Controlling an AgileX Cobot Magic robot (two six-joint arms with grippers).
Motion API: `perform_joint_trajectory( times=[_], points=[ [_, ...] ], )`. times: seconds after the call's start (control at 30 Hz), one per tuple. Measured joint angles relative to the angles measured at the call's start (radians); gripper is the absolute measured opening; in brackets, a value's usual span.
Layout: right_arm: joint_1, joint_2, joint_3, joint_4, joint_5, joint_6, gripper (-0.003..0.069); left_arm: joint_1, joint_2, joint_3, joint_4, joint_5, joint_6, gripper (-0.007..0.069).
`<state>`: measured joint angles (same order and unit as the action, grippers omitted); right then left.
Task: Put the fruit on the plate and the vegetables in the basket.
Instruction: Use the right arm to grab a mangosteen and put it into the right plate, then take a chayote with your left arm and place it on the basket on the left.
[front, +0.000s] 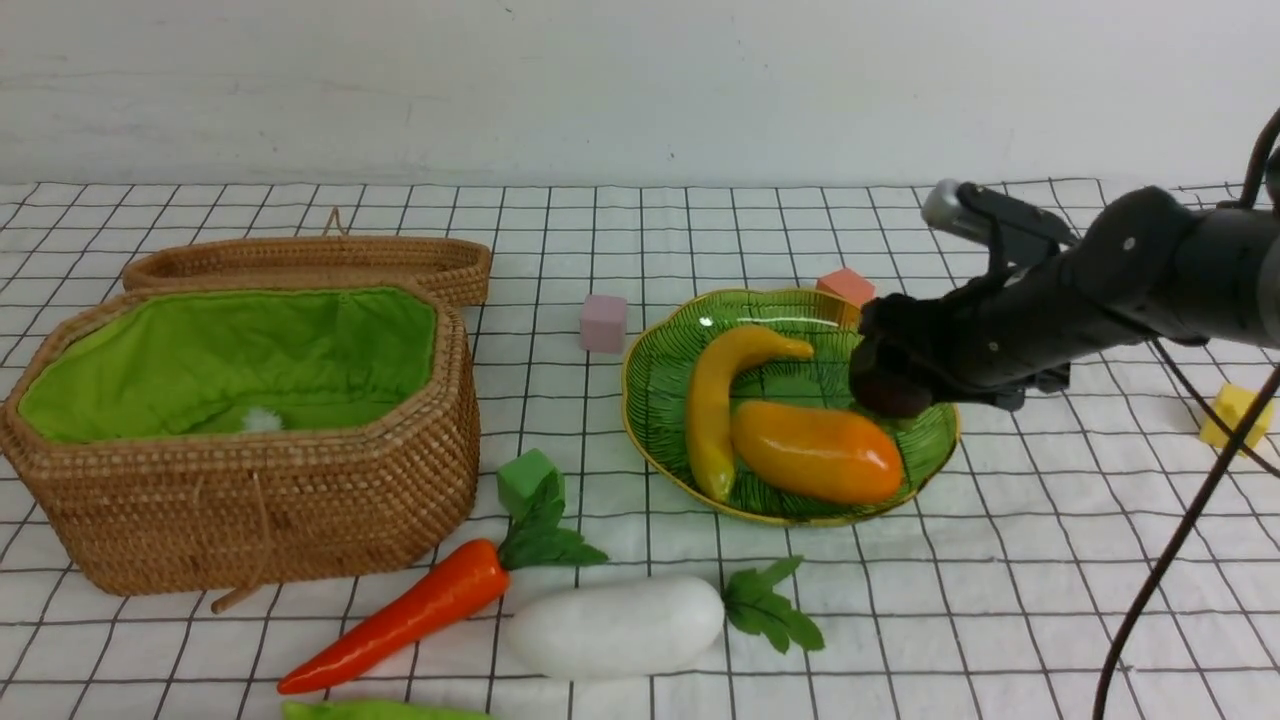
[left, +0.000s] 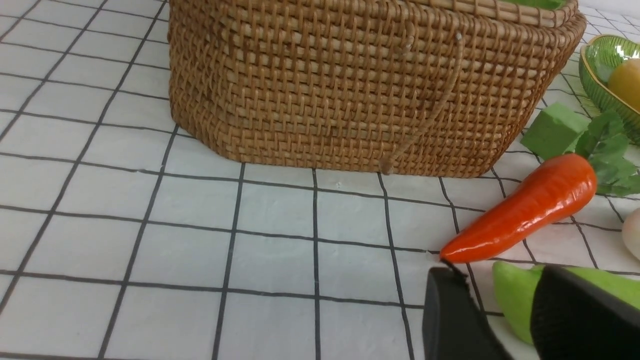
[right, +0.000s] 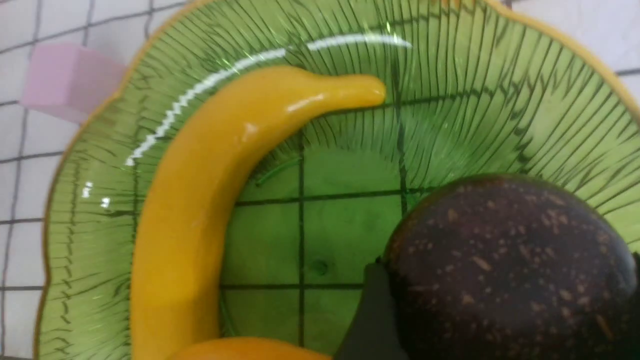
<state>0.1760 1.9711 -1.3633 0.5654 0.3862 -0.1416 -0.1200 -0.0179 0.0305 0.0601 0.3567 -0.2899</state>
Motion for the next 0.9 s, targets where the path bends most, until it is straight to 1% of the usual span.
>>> perform_joint_trajectory(
  times=[0.07, 0.13, 0.17, 0.2, 0.23, 0.37, 0.43, 0.53, 0.57, 0.6, 0.67, 0.7, 0.77, 0.8, 0.83, 0.87, 0.9],
  points=[
    [0.000, 0.000, 0.001, 0.005, 0.000, -0.002, 0.0580, 0.000, 0.000, 0.000, 0.000, 0.000, 0.000, 0.0239],
    [0.000, -0.008, 0.001, 0.005, 0.004, -0.005, 0.0632, 0.000, 0.000, 0.000, 0.000, 0.000, 0.000, 0.0239],
    [0.000, -0.009, 0.001, 0.005, 0.005, -0.005, 0.0632, 0.000, 0.000, 0.000, 0.000, 0.000, 0.000, 0.0239],
    [0.000, -0.024, 0.001, 0.004, 0.023, -0.012, 0.0666, 0.000, 0.000, 0.000, 0.000, 0.000, 0.000, 0.0239],
    [0.000, -0.035, 0.001, 0.002, 0.030, -0.027, 0.0676, 0.000, 0.000, 0.000, 0.000, 0.000, 0.000, 0.0239],
    [0.000, -0.115, 0.001, -0.024, 0.072, -0.082, 0.0676, 0.000, 0.000, 0.000, 0.000, 0.000, 0.000, 0.0239],
    [0.000, -0.201, 0.001, -0.089, 0.135, -0.106, 0.0648, 0.000, 0.000, 0.000, 0.000, 0.000, 0.000, 0.0239],
    [0.000, -0.334, 0.001, -0.184, 0.238, -0.110, 0.0583, 0.000, 0.000, 0.000, 0.000, 0.000, 0.000, 0.0239],
    [0.000, -0.356, 0.001, -0.192, 0.257, -0.110, 0.0571, 0.000, 0.000, 0.000, 0.000, 0.000, 0.000, 0.0239],
    [0.000, -0.437, 0.001, -0.248, 0.334, -0.103, 0.0524, 0.000, 0.000, 0.000, 0.000, 0.000, 0.000, 0.0239],
    [0.000, -0.558, 0.001, -0.302, 0.422, -0.069, 0.0442, 0.000, 0.000, 0.000, 0.000, 0.000, 0.000, 0.0239],
    [0.000, -0.620, 0.002, -0.315, 0.459, -0.043, 0.0404, 0.000, 0.000, 0.000, 0.000, 0.000, 0.000, 0.0239],
    [0.000, -0.756, 0.030, -0.342, 0.540, 0.014, 0.0280, 0.000, 0.000, 0.000, 0.000, 0.000, 0.000, 0.0239],
    [0.000, -0.806, 0.045, -0.345, 0.558, 0.027, 0.0236, 0.000, 0.000, 0.000, 0.000, 0.000, 0.000, 0.0239],
    [0.000, -0.819, 0.050, -0.347, 0.562, 0.030, 0.0236, 0.000, 0.000, 0.000, 0.000, 0.000, 0.000, 0.0239],
    [0.000, -0.920, 0.116, -0.354, 0.573, 0.059, 0.0138, 0.000, 0.000, 0.000, 0.000, 0.000, 0.000, 0.0239],
    [0.000, -0.997, 0.164, -0.356, 0.567, 0.070, 0.0076, 0.000, 0.000, 0.000, 0.000, 0.000, 0.000, 0.0239]
  ],
)
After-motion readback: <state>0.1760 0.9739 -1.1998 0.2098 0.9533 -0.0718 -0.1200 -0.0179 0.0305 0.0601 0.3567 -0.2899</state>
